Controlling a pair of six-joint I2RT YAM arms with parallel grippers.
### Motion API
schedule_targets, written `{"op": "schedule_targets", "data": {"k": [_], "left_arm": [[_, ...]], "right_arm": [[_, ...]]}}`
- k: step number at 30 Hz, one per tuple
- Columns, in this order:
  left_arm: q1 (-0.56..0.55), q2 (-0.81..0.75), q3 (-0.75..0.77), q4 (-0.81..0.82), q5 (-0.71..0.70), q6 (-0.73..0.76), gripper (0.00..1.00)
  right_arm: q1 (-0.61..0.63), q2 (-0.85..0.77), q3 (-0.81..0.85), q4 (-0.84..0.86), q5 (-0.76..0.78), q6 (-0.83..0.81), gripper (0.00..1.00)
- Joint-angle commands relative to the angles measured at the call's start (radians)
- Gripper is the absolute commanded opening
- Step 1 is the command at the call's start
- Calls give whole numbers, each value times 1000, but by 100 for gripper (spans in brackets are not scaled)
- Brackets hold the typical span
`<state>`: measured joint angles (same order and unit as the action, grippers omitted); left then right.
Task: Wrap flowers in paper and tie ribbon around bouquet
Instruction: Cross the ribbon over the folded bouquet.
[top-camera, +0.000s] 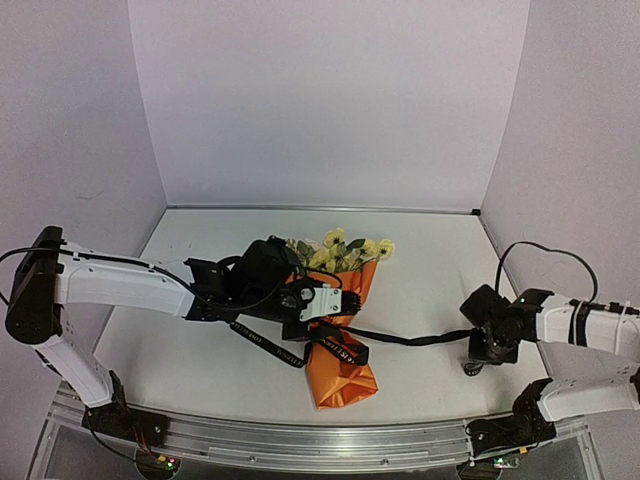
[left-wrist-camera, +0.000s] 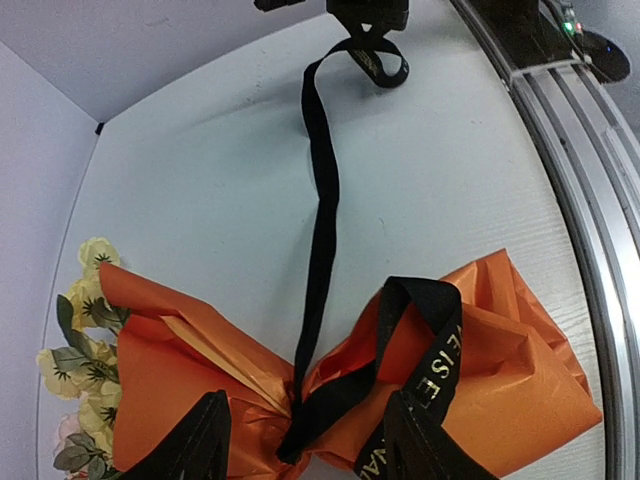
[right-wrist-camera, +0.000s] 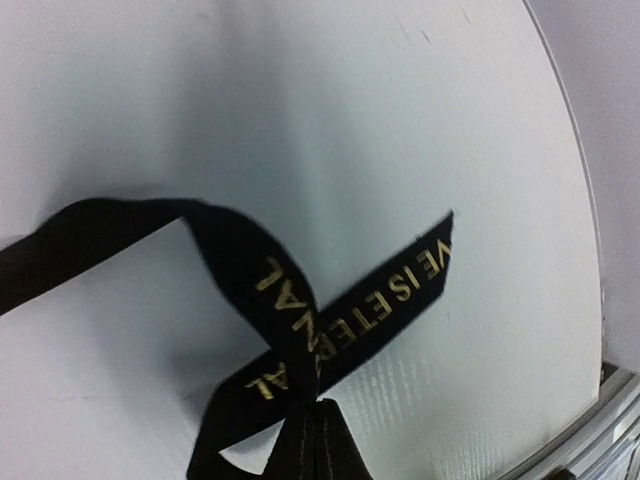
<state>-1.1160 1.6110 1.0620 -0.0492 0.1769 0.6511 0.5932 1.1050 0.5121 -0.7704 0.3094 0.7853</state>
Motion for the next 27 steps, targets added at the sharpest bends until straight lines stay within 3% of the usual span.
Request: {"op": "schedule_targets", "data": {"k": [1,11,17,27], "left_arm": [[62,-100,-23,160,85,-110,54],[163,-114,-19,304,206,-169,53],[169,-105,27,292,301,-209,52],[170,-117,58,172,403,-245,57]], "right_arm": [[-3,31,269,-30,-91,-263,0],[21,226,798,-151,-650,-463,0],[45,384,1069,-203,-697,-306,0],[185,514,1306,-216,-560,72,0]]}}
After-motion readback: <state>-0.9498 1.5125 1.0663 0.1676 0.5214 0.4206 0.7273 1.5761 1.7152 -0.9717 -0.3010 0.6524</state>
